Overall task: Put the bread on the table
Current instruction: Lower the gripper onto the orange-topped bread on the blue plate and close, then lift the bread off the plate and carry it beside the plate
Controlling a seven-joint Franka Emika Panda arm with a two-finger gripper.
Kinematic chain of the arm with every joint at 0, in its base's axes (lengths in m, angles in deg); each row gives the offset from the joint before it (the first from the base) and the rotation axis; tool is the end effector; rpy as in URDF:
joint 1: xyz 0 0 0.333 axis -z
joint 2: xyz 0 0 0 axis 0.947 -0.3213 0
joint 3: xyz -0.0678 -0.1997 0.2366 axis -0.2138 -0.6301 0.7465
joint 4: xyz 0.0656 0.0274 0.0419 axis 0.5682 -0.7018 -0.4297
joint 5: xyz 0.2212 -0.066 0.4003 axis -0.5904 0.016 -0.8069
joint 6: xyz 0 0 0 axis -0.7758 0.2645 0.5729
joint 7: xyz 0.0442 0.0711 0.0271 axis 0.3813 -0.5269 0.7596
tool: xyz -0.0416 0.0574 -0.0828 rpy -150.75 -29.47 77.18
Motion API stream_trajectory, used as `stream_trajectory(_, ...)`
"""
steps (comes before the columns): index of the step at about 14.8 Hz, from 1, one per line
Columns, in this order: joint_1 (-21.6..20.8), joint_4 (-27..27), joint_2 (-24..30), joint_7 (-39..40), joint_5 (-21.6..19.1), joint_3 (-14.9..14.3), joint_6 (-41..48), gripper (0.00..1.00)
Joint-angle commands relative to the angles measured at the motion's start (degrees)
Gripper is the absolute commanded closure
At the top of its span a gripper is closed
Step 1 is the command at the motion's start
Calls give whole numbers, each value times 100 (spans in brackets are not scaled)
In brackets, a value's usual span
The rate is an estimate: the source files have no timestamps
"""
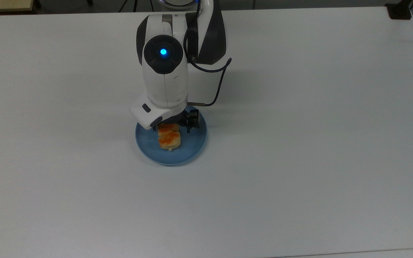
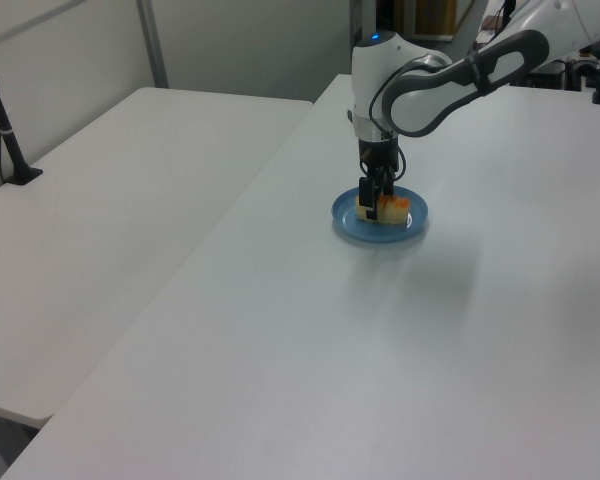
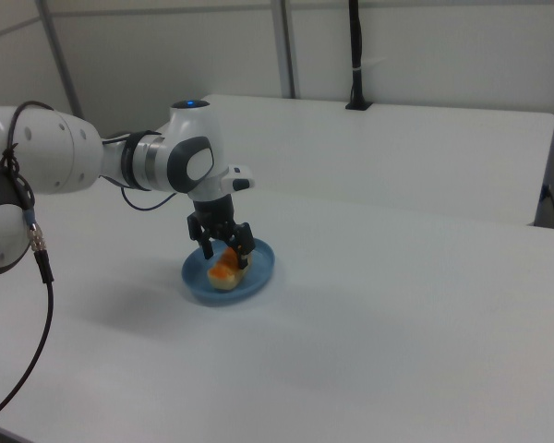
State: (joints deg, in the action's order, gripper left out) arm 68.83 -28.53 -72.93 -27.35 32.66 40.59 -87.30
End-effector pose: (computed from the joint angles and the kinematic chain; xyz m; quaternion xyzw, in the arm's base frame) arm 0.7530 0.0332 0.2896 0.9995 -0.0175 -0.0083 0.0249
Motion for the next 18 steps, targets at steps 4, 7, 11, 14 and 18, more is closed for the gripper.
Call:
stream_trajectory(4,6,-57,-42,-40,238,7,-95,53)
stream_trajectory(7,67,22,159,12,238,-54,89,60)
stream_trajectory(11,576,233,336,846,247,-124,529,62)
stream_trajectory(14,910,277,283,1548,264,-317,459,61)
stream_trajectory(18,1349,260,29,2394,405,-459,-189,57)
